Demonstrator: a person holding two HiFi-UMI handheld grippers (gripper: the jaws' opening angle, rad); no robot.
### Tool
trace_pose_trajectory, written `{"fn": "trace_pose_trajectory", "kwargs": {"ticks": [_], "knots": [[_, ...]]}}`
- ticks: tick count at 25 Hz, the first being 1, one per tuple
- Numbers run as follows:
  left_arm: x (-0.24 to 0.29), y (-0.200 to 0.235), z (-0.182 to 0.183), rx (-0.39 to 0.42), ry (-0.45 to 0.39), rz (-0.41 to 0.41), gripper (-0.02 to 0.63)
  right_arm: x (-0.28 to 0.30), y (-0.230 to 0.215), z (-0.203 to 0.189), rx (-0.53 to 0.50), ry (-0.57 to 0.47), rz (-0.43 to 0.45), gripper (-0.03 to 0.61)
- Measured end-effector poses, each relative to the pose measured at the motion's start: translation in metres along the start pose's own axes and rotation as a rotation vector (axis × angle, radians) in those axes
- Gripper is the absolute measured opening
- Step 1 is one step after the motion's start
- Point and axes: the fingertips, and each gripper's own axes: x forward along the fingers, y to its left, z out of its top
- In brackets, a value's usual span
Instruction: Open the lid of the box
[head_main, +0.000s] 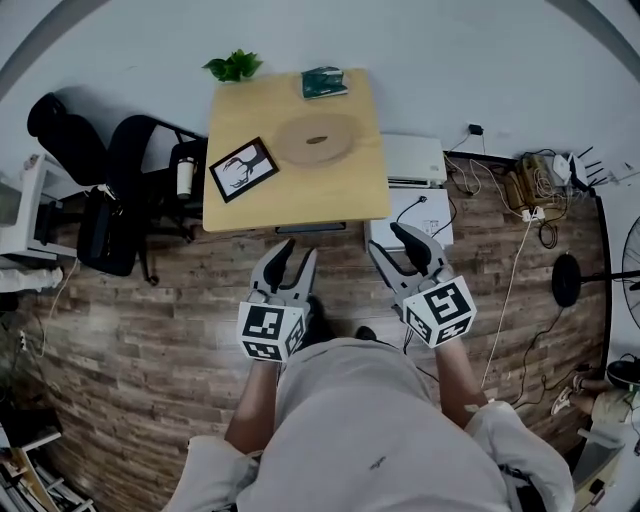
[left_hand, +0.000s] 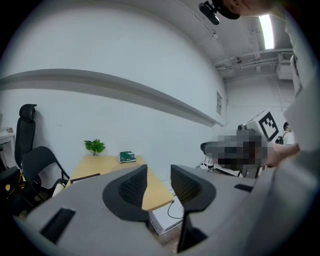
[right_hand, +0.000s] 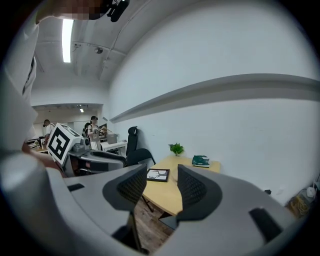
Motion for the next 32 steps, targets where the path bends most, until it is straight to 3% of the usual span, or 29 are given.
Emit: {"fn": "trace_pose_trajectory", "kwargs": {"ticks": [18,32], "knots": [[0.012,0.1,0.0,0.018,0.038,-0.095,0.149,0.096,0.031,0.008,0.026,0.046,-0.066,0.21],[0.032,0.113,-0.006,-0.004,0.071,-0.09,0.153,0.117,0.01,0.005,0.027,0.077,-0.072,0.212]]}}
